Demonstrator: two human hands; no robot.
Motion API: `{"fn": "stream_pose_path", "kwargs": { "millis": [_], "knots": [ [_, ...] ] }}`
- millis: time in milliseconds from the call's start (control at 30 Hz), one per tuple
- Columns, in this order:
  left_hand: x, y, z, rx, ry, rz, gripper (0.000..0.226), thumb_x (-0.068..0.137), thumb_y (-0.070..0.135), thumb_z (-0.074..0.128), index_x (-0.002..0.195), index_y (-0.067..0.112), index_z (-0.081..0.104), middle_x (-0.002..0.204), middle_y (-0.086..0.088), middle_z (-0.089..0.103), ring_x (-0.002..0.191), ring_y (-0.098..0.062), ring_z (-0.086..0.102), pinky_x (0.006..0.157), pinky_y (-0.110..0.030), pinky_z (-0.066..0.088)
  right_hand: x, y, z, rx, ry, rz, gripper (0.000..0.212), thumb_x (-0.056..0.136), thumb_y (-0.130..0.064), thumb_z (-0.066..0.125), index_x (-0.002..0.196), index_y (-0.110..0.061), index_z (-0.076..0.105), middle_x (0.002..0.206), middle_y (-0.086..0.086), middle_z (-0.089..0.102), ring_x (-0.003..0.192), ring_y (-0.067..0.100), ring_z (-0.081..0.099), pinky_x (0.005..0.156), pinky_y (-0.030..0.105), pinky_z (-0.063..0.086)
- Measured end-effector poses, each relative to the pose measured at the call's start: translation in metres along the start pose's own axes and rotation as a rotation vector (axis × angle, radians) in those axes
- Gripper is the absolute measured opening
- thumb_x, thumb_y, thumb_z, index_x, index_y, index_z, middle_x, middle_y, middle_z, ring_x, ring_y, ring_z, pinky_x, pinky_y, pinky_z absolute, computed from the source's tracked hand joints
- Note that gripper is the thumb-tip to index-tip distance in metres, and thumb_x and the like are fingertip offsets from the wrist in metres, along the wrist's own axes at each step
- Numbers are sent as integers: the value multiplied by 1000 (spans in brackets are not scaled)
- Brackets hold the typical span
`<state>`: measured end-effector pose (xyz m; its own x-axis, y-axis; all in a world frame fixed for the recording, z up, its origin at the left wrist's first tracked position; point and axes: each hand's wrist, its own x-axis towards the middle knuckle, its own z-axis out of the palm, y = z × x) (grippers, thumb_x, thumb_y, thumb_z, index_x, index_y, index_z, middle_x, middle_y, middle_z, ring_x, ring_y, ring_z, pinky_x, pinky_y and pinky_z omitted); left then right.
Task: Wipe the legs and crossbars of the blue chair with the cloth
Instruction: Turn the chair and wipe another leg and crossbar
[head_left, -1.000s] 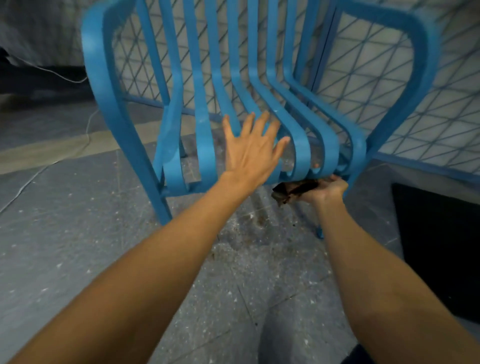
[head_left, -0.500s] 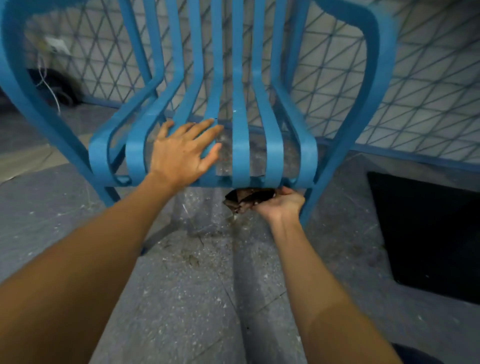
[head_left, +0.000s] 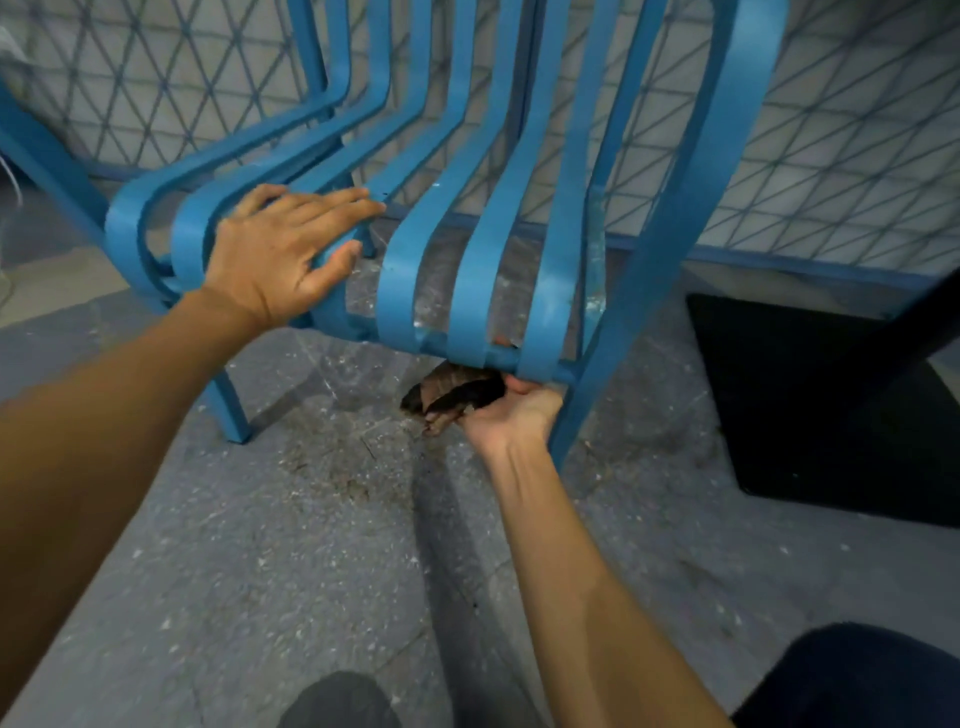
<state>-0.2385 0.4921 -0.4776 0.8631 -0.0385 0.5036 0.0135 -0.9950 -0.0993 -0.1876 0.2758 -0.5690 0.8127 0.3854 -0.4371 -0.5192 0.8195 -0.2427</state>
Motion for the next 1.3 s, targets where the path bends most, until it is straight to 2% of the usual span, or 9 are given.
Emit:
{"fn": "stream_pose_path", "kwargs": {
  "millis": [167, 300, 367, 467, 567, 667, 833, 1033, 1300],
  "knots": [
    [-5, 25, -3, -114, -9, -149, 48, 95, 42, 27, 139, 27, 41, 144, 0, 45, 132, -21, 42, 108, -55, 18, -16, -18, -16, -563, 81, 243, 28, 82, -5, 34, 81, -12, 62, 81, 10, 56, 73, 25, 53, 83, 35, 47],
    [-28, 80, -19, -238, 128, -62, 42, 90, 19, 44, 132, 16, 48, 134, -3, 53, 126, -20, 48, 110, -53, 18, -50, -72, -25, -1501, -241, 637, 38, 91, 4, 35, 103, -16, 66, 101, 10, 59, 87, 22, 56, 77, 31, 50],
    [-33, 106, -22, -266, 177, -20, 39, 90, 21, 48, 129, 15, 52, 129, -3, 56, 121, -19, 51, 111, -48, 20, -61, -106, -28, -1806, -316, 631, 48, 86, 9, 43, 121, -18, 61, 113, 7, 58, 91, 18, 57, 74, 26, 52],
    [-22, 132, -16, -225, 99, 81, 45, 92, 36, 47, 133, 18, 50, 133, -1, 54, 122, -18, 50, 111, -49, 18, -77, -146, -36, -1869, -131, 294, 67, 80, 14, 51, 133, -27, 50, 119, 4, 57, 91, 12, 58, 75, 27, 52],
    [-5, 140, -7, -114, 2, 193, 59, 91, 54, 40, 141, 24, 40, 143, 2, 46, 133, -20, 41, 110, -55, 18, -96, -156, -42, -1489, 149, -404, 56, 81, 8, 55, 126, -27, 54, 116, -2, 61, 94, 8, 59, 70, 25, 53],
    [6, 136, -1, -77, 4, 234, 65, 90, 61, 37, 145, 27, 33, 148, 3, 39, 138, -20, 35, 111, -57, 13, -105, -133, -46, -1229, 103, -957, 54, 86, 1, 60, 133, -23, 48, 123, -13, 55, 116, 6, 55, 93, 23, 51],
    [8, 132, 6, -39, 5, 247, 70, 89, 63, 37, 149, 31, 21, 152, 5, 34, 142, -18, 25, 111, -56, 14, -71, -97, -52, -1432, -128, -1512, 44, 86, -3, 68, 127, -7, 54, 124, 10, 52, 120, 14, 49, 105, 25, 38],
    [14, 127, 8, 5, 89, 296, 69, 90, 65, 35, 149, 29, 25, 139, 3, 49, 138, -22, 34, 104, -46, 26, -11, -94, -100, -1887, -322, -1735, 49, 87, -3, 65, 128, -22, 48, 126, 6, 38, 101, 27, 40, 91, 35, 38],
    [10, 127, 25, 11, 173, 253, 68, 91, 64, 31, 149, 31, 23, 135, 4, 52, 139, -20, 33, 92, -46, 31, 26, -82, -203, -2341, -512, -1301, 70, 75, 3, 77, 132, -22, 44, 118, 5, 40, 89, 28, 47, 67, 40, 53]
  ]
}}
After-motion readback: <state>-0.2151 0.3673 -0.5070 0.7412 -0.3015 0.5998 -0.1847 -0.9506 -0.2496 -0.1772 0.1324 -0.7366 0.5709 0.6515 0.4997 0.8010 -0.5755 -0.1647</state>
